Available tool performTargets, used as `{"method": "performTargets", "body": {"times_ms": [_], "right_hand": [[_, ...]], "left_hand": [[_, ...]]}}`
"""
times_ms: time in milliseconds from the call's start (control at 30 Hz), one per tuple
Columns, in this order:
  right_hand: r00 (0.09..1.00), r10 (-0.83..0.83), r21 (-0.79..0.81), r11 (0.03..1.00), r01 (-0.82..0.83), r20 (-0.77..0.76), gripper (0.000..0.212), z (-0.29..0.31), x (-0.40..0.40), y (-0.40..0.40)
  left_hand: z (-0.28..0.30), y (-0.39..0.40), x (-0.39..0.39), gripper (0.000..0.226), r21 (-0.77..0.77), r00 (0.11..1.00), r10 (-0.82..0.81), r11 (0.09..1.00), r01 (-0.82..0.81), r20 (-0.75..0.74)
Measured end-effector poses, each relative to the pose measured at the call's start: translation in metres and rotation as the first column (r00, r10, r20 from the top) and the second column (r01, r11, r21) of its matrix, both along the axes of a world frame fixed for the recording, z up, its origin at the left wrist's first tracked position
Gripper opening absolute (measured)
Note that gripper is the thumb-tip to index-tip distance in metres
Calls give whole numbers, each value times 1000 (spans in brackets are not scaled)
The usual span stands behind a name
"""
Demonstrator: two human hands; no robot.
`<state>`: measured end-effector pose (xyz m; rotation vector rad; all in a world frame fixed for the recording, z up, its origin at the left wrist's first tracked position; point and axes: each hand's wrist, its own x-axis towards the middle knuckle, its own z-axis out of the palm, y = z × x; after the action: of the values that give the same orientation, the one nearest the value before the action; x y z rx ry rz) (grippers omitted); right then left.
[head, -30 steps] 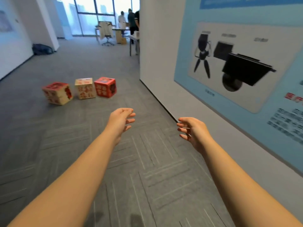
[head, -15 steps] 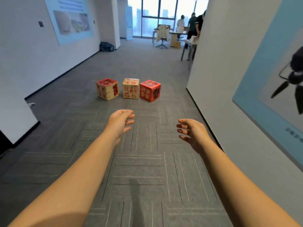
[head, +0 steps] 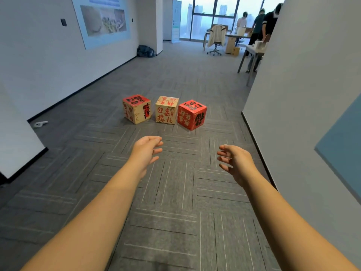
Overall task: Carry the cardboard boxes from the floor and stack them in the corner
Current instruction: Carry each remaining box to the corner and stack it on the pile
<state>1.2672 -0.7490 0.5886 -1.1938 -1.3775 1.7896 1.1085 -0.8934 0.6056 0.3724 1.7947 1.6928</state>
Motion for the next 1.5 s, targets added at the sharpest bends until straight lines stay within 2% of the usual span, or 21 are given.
{"method": "performTargets", "body": {"times_ms": [233, 500, 933, 1200, 1400, 1500], "right_hand": [[996, -86, -28, 996, 86, 22, 15, -24, -106, 133], [993, -120, -6, 993, 120, -5, 14, -4, -256, 287], [992, -123, -38, 992, 123, -6, 17, -25, -427, 543], [992, -123, -53, 991, 123, 1, 20, -10, -532, 702], [989, -139, -87, 986, 143, 47, 18, -36, -606, 788], [978, -195, -98, 974, 203, 80, 17, -59, -643, 833]], "left_hand": [[-22, 138, -119, 14, -20, 1000, -22, 1000, 23, 15], [-5, 298, -277, 15, -20, 998, -54, 998, 54, -9], [-33, 552, -448, 14, -47, 997, -77, 996, 77, 4], [-21, 715, -548, 11, -59, 998, -66, 996, 67, 15], [-51, 809, -625, 23, -83, 993, -82, 993, 89, 80], [-73, 861, -673, 11, -113, 986, -138, 983, 148, 94]]}}
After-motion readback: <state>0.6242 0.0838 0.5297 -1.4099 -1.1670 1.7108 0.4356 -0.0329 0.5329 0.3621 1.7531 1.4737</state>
